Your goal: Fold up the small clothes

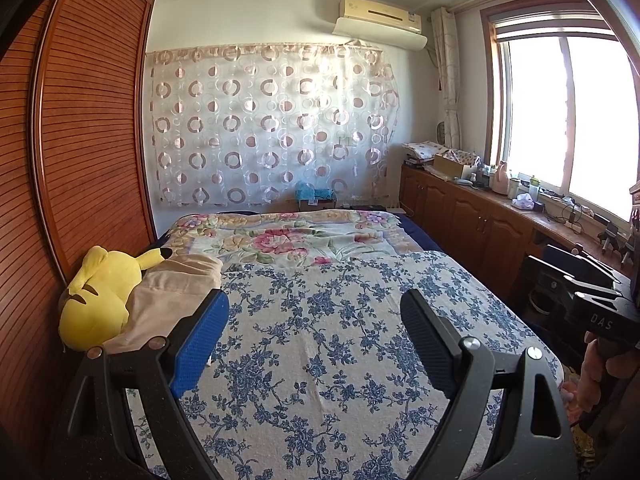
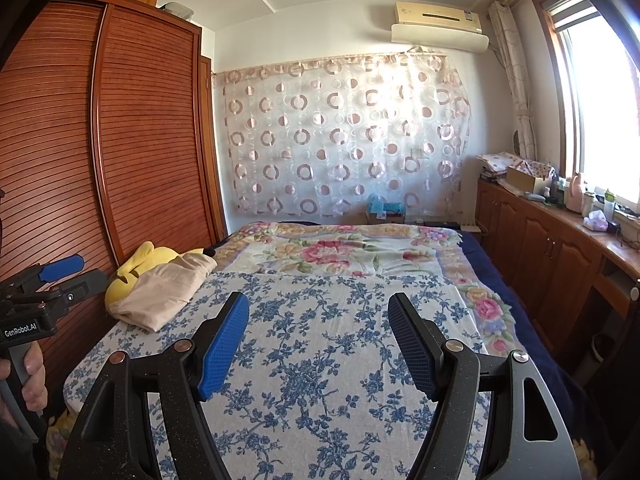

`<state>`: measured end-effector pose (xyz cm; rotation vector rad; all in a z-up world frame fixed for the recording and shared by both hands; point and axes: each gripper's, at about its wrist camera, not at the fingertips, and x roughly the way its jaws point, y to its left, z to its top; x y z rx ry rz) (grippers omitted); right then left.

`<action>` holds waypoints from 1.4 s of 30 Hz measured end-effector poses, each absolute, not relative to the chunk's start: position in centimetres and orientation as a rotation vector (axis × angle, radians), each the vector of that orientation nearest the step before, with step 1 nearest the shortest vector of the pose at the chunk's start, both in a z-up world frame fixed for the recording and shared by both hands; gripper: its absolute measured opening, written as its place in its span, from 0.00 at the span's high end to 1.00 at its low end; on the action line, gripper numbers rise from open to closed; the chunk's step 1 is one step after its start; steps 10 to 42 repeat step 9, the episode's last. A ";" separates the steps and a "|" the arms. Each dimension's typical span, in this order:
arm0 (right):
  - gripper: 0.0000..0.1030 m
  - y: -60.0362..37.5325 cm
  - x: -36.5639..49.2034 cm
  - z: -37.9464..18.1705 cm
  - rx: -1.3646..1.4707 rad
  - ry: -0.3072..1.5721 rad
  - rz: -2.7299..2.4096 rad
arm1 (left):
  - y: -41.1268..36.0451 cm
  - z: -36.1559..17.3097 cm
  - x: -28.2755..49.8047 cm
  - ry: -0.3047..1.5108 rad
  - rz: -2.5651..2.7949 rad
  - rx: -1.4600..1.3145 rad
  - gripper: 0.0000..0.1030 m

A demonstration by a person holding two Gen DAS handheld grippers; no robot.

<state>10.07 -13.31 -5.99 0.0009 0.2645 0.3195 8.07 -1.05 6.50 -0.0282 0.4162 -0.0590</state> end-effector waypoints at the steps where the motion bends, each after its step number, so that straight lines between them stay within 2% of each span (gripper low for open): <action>1: 0.28 -13.3 10.1 -6.0 0.000 0.264 0.319 | -1.0 6.5 8.1 0.416 -0.060 -0.028 0.15; 42: 0.28 -13.5 10.0 -6.0 0.003 0.260 0.315 | -1.2 6.5 8.1 0.413 -0.060 -0.028 0.15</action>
